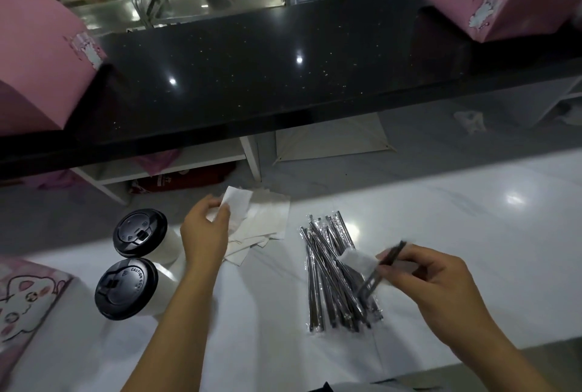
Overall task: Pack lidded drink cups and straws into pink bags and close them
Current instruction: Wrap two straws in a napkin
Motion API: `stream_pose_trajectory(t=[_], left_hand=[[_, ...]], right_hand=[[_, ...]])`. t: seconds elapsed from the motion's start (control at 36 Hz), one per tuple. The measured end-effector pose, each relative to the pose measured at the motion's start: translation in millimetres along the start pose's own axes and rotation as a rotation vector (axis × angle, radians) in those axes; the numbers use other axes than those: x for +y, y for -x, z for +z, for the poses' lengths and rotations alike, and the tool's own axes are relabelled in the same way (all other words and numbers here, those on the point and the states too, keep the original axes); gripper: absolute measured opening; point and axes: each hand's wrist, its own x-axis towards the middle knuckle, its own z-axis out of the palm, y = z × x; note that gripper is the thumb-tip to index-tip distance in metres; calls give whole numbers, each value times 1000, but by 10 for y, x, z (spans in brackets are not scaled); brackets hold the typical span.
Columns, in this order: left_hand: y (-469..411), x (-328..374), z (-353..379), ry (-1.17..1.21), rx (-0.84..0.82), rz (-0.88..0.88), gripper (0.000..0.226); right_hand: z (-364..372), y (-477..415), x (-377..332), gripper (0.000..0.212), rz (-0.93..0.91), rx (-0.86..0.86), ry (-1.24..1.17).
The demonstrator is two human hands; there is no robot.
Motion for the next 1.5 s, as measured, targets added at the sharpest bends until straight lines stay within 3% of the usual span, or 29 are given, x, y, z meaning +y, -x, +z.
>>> stream_pose_trajectory(t=[0.11, 0.17, 0.25, 0.42, 0.56, 0.69, 0.78, 0.83, 1.0, 1.22, 1.39, 1.5], left_hand=[[288, 363, 2, 195, -278, 17, 17], [483, 580, 19, 342, -500, -17, 16], [739, 812, 33, 516, -875, -78, 9], [1026, 982, 154, 566, -1154, -91, 7], [1129, 955, 231, 613, -1189, -136, 7], [1239, 929, 274, 647, -1162, -192, 12], [1301, 943, 295, 663, -1149, -273, 11], [1327, 942, 320, 692, -1161, -343, 38], [1439, 1008, 395, 649, -1279, -236, 50], [1585, 1076, 542, 607, -1265, -203, 38], [1660, 1076, 594, 547, -1265, -161, 47], [1741, 1066, 624, 502, -1177, -190, 51]], right_hand=[[-54, -18, -68, 17, 39, -151, 101], [-96, -27, -135, 13, 56, -272, 216], [-164, -32, -286, 11, 20, -400, 169], [-198, -86, -344, 13, 71, -234, -42], [-215, -68, -246, 33, 151, -118, -201], [-224, -47, -187, 38, 224, -73, -292], [-258, -44, -174, 27, 231, -64, -315], [-280, -27, -171, 12, 230, -48, -344], [-371, 13, -187, 19, 248, 17, -383], [-481, 14, -201, 31, 294, 50, -423], [-526, 5, -120, 26, 275, 39, -451], [-561, -16, -65, 19, 270, 20, -432]])
